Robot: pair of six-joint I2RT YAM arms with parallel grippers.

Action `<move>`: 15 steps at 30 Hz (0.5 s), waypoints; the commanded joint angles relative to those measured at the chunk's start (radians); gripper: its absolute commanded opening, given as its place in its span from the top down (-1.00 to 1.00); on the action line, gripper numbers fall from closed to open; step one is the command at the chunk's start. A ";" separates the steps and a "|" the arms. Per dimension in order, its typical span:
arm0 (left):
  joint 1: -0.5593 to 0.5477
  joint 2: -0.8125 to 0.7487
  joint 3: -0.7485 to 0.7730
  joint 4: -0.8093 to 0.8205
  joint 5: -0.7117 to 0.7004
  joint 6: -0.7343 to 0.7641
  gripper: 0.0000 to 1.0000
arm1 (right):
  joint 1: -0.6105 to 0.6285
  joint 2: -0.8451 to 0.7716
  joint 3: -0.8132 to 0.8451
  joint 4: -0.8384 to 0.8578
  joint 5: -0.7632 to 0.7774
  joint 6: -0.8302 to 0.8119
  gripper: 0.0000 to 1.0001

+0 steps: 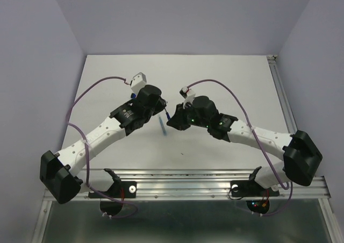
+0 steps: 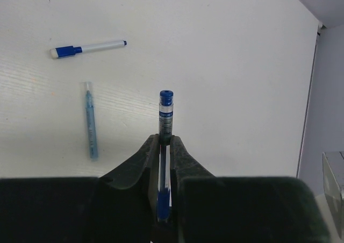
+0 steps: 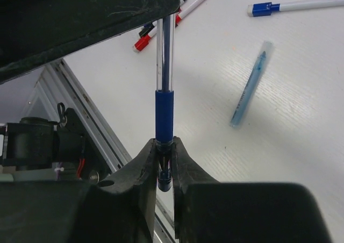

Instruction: Open the pen caps

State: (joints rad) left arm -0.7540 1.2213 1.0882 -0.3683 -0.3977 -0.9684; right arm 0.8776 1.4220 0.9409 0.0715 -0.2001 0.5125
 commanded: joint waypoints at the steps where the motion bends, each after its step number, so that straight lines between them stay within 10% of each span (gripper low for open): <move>1: -0.007 -0.025 0.004 0.135 -0.097 0.045 1.00 | 0.009 -0.058 -0.030 0.073 -0.074 0.037 0.99; 15: 0.306 0.193 0.205 0.289 -0.263 0.218 1.00 | 0.153 -0.224 -0.235 0.113 -0.263 0.181 0.99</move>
State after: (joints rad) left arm -0.5827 1.3895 1.2057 -0.2417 -0.4358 -0.8246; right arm 0.9459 1.2888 0.7456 0.1986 -0.2939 0.6712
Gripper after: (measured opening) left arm 0.200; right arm 0.170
